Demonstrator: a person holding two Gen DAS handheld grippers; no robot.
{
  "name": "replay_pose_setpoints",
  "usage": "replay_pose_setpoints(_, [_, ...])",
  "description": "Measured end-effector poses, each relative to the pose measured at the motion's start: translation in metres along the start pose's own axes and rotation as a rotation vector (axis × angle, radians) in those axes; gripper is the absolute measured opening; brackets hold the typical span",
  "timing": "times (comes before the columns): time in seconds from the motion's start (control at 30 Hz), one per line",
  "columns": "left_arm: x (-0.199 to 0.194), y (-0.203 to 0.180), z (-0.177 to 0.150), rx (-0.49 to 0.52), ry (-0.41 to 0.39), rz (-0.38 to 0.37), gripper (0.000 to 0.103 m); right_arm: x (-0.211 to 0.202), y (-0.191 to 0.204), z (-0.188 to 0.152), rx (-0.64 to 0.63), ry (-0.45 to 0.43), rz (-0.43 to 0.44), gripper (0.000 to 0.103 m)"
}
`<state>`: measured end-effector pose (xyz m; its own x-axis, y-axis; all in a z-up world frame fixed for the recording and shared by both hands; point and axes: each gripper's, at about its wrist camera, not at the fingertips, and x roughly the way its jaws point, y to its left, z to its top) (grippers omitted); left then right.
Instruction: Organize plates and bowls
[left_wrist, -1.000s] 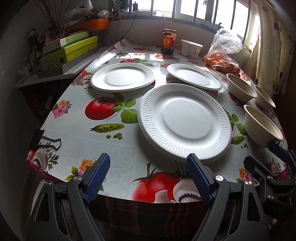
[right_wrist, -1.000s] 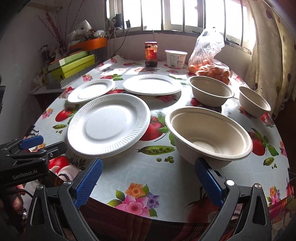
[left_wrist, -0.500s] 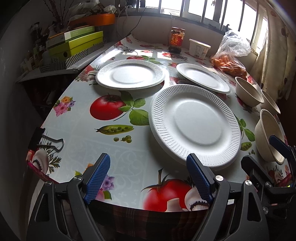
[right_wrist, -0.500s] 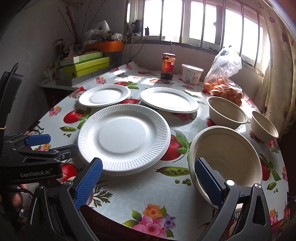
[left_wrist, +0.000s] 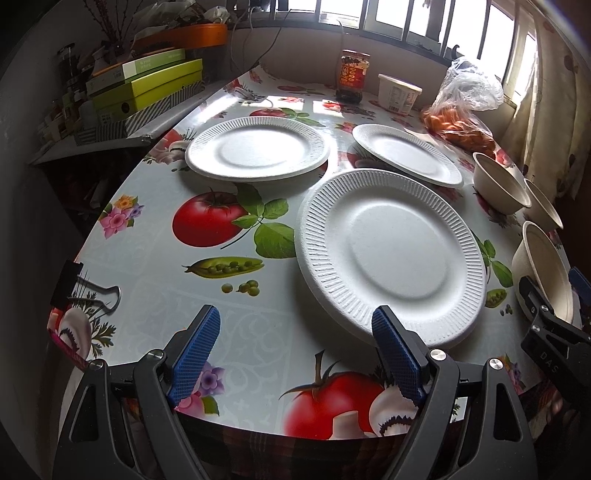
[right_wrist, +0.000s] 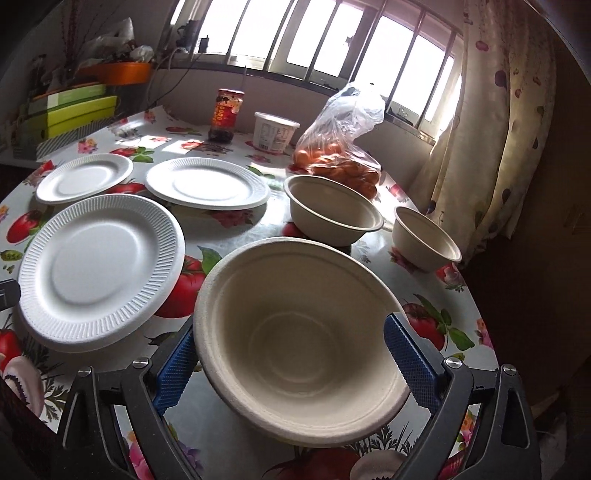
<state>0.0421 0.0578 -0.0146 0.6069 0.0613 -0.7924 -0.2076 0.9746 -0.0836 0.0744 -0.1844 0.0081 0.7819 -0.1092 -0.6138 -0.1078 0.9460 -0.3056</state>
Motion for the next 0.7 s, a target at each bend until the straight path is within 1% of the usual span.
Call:
replay_pose_setpoints(0.17, [0.002,0.000,0.002,0.003,0.005,0.000,0.085,0.007,-0.015,-0.002,0.022,0.017,-0.035,0.093])
replay_pose_setpoints(0.3, [0.002,-0.002,0.003,0.010,0.004,-0.001,0.085,0.010,-0.019,-0.002,-0.006,0.010,-0.065,0.091])
replay_pose_setpoints(0.53, [0.007,-0.001,0.008,0.007,0.014,-0.003,0.085,0.022,-0.032,-0.001,-0.083,0.004,-0.168,0.091])
replay_pose_setpoints(0.7, [0.010,0.000,0.011,0.009,0.025,-0.016,0.085,0.030,-0.043,0.000,-0.090,0.016,-0.194,0.091])
